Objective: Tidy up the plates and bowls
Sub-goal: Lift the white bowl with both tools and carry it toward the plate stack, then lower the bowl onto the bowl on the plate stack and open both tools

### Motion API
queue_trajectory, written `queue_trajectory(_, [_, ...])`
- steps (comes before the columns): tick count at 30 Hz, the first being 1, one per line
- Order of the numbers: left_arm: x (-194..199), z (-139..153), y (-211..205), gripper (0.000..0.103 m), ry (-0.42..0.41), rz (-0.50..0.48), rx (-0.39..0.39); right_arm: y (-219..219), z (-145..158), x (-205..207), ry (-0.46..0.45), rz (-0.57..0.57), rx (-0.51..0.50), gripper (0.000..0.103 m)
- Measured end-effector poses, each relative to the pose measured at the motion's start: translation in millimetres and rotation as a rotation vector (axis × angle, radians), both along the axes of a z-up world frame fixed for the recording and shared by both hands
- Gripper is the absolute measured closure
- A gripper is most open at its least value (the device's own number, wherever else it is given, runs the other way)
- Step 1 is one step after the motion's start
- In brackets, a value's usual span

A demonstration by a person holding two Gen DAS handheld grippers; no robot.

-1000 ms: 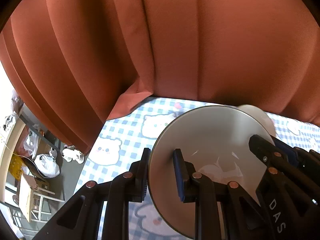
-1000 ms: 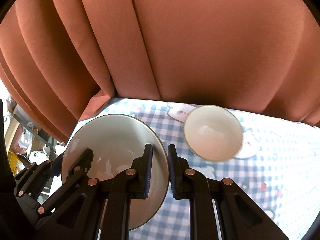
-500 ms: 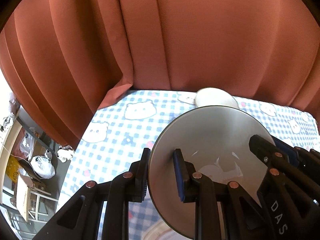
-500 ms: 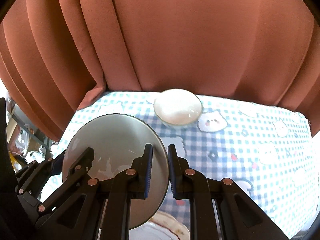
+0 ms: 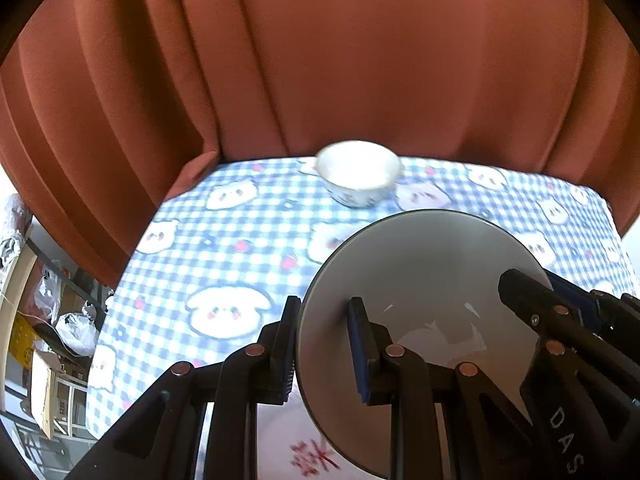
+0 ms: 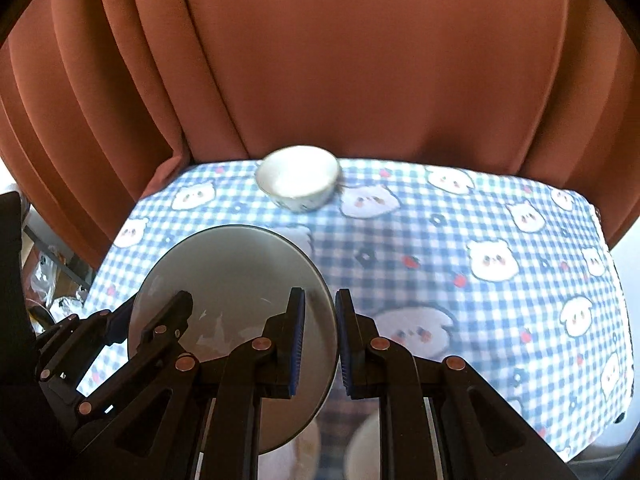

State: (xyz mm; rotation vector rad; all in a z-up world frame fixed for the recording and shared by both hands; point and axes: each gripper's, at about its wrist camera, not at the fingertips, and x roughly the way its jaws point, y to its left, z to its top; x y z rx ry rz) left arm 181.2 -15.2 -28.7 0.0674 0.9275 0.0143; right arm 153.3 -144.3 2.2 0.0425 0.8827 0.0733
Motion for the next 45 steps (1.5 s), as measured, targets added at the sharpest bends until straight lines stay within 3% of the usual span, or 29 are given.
queue_trajectory(20, [-52.7, -30.7, -96.6, 0.082, 0.120, -0.059, -0.036, -99.1, -36.9, -59.8, 0.099, -0.005, -0.012, 0.084])
queue_trajectory(41, [-57.4, -78.9, -113.9, 0.082, 0.241, -0.052, -0.027, -114.5, -84.8, -57.5, 0.218, 0.006, -0.037, 0.084])
queue_trajectory(45, [-58.1, -79.5, -115.7, 0.082, 0.230, -0.056, -0.012, -113.4, -87.4, -57.5, 0.218, 0.006, -0.053, 0.084])
